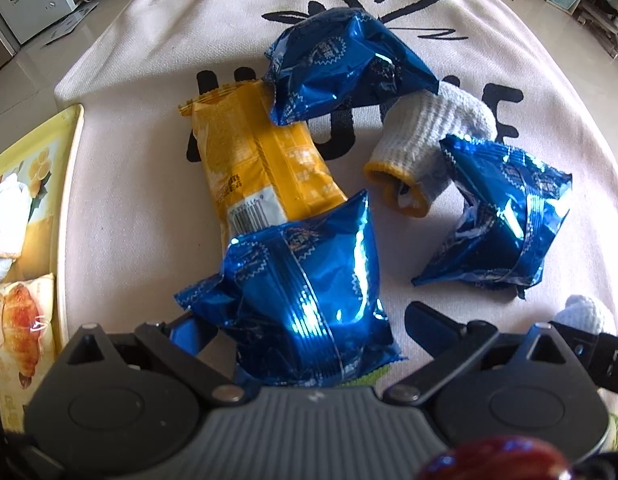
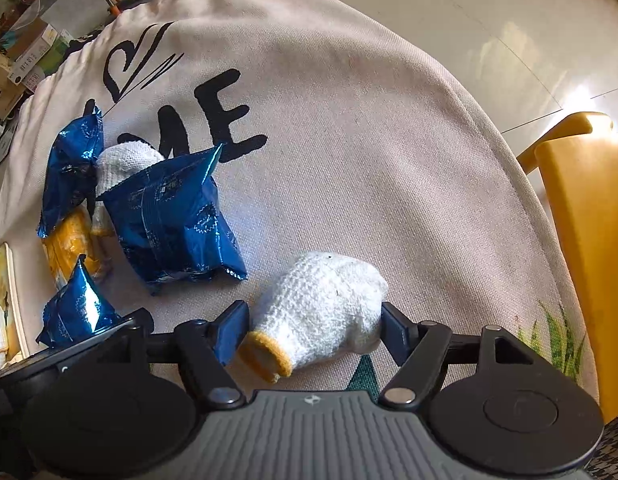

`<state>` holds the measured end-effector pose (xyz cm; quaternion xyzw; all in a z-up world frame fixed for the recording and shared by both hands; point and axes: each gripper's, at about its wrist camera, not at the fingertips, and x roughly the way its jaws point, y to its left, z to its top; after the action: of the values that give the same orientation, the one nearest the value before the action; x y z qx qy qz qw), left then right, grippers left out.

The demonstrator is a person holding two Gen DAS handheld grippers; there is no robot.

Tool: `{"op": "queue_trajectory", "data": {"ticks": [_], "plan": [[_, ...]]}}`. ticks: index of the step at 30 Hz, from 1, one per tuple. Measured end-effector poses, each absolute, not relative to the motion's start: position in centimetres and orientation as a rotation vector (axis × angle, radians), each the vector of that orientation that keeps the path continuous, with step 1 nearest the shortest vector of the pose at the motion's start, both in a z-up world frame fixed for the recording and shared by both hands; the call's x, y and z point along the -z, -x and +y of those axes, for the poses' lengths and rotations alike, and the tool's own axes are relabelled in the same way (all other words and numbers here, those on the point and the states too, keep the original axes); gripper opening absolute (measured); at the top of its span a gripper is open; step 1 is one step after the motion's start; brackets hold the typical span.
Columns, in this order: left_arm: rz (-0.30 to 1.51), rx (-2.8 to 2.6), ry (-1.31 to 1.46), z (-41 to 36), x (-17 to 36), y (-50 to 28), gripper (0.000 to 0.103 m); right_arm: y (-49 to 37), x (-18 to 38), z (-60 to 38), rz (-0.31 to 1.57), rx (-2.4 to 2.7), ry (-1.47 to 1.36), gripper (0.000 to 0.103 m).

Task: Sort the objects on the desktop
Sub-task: 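Close right tool on a white glove while left tool grasps a blue foil packet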

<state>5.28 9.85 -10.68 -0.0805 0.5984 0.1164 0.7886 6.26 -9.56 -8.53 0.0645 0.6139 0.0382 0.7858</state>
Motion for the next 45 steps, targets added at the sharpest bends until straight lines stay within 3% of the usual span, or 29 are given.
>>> {"op": "queue_trajectory", "data": {"ticks": [12,16,22,45], "plan": [[1.246,-0.161,0.046,7.9,10.8,-4.9,0.102,-6.3,9.1,-9.4,1.338,-0.063,-0.128,0.074],[1.238,-0.135,0.066,7.9,10.5,-4.7,0.091,-6.3,9.0,-9.4,1.33,-0.065,-0.129,0.074],[1.216,-0.103,0.086,8.0,10.1,-4.4,0.085,-6.5,8.7,-9.5,1.32,-0.072,-0.145,0.068],[1.105,-0.08,0.087,7.6,4.2,-2.8,0.085,-5.8,4.7,-10.1,1.24,-0.125,-0.236,0.066]]}}
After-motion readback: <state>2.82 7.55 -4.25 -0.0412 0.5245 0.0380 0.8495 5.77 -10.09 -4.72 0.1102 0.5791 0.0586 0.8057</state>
